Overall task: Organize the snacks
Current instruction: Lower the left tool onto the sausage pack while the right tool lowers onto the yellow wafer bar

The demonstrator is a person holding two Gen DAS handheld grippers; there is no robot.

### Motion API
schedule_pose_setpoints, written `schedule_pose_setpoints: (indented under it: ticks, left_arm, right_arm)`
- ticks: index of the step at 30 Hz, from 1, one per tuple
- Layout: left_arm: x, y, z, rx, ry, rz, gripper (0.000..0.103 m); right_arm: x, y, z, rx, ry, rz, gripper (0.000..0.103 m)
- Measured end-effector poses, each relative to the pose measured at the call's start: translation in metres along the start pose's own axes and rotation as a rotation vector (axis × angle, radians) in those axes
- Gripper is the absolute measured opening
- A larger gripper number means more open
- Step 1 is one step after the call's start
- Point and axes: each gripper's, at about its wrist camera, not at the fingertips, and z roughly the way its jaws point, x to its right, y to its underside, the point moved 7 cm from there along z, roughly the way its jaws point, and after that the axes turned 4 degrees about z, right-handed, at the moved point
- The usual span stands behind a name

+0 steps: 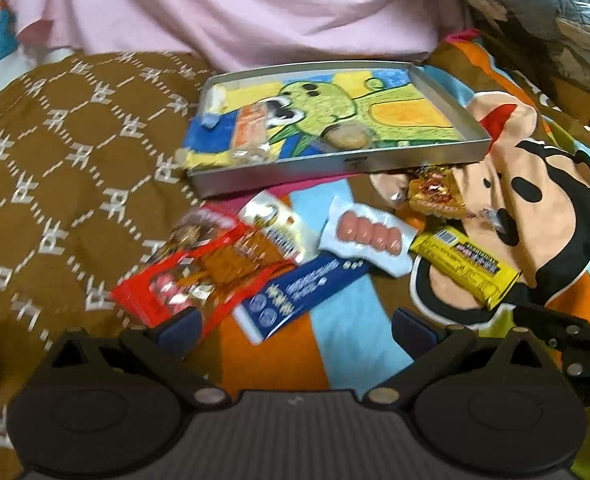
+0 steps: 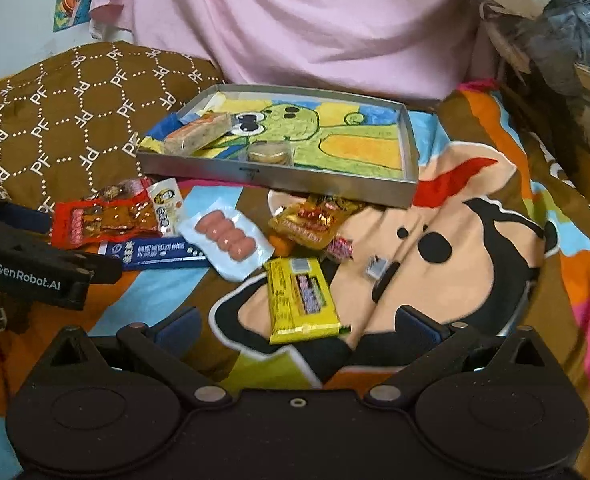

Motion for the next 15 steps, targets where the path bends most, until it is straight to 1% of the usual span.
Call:
schedule_pose_setpoints:
  ticks: [5, 8, 12, 15]
  left_arm:
    - [0.01, -0.015, 0.017, 0.001, 0.033, 0.046, 0.103]
    - [0.016, -0.021, 0.026, -0.002, 0.049, 0.065, 0.103]
    - [0.022, -0.028, 0.038, -0.004, 0.072, 0.095, 0.103]
    - [0.029, -0.034, 0.05, -0.004, 0.107, 0.135, 0.103]
  right_arm:
    - [-0.002, 0.001, 0.017, 0.018, -0.014, -0.031, 0.102]
    - [-0.005, 0.003, 0.025, 0.007, -0.028, -0.052, 0.102]
    - [-0.004, 0.005, 0.036, -0.009, -0.023, -0.054, 0.102]
    - [-0.002, 0.007, 0.043, -0.023, -0.015, -0.049, 0.102]
